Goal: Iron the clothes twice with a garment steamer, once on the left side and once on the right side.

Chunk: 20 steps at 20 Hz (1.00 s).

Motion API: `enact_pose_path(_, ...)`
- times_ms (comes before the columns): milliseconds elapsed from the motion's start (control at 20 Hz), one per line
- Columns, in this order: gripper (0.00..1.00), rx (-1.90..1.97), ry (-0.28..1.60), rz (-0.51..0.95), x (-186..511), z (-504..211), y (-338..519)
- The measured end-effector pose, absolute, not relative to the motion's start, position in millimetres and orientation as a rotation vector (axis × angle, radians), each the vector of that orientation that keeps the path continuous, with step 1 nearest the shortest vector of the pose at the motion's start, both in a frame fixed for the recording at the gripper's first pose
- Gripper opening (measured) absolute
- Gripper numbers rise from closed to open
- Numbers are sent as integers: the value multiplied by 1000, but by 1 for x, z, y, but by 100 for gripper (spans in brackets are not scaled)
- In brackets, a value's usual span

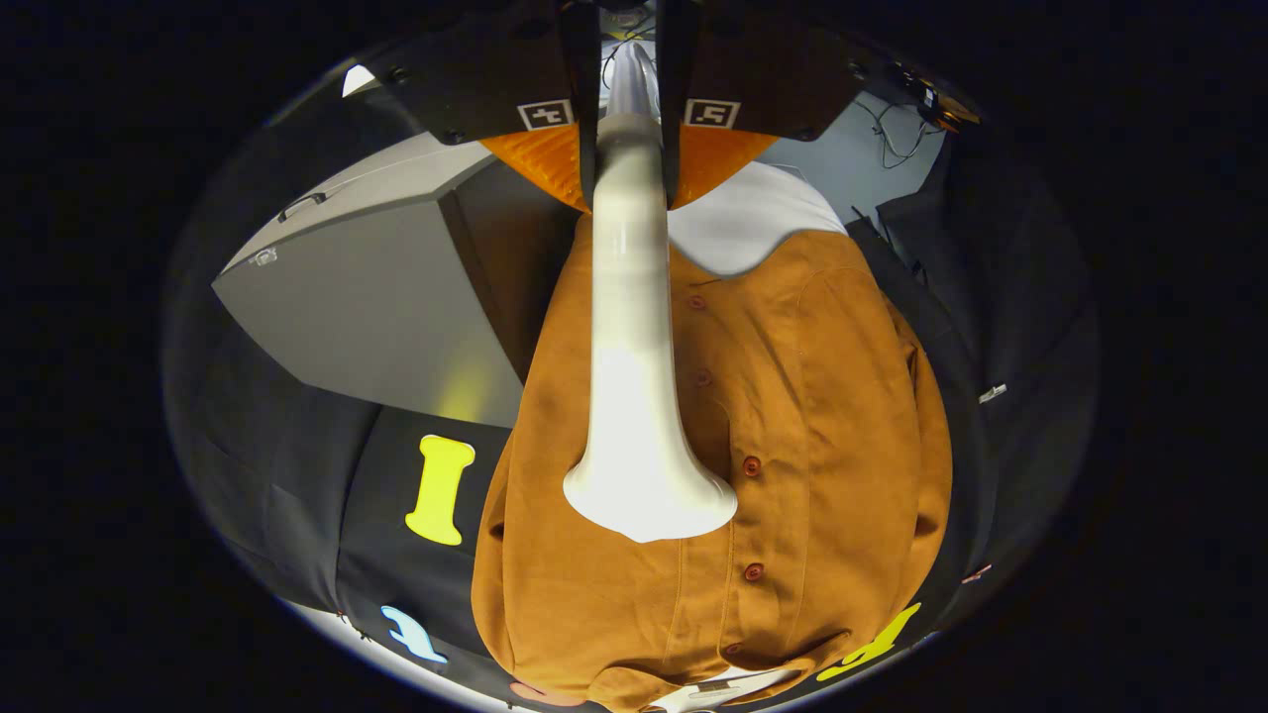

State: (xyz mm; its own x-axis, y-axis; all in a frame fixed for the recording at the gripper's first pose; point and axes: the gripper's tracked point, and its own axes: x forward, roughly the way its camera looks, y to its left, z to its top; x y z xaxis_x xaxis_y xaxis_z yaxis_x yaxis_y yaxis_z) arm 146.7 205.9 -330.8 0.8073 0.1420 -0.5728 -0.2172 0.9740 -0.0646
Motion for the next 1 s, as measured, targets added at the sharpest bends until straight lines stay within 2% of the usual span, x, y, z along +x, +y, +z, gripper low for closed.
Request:
enact_pose_path(500, 26, -91, 539, 211, 90, -299, 195)
enact_pose_path(1000, 26, -76, 247, 202, 63, -166, 199)
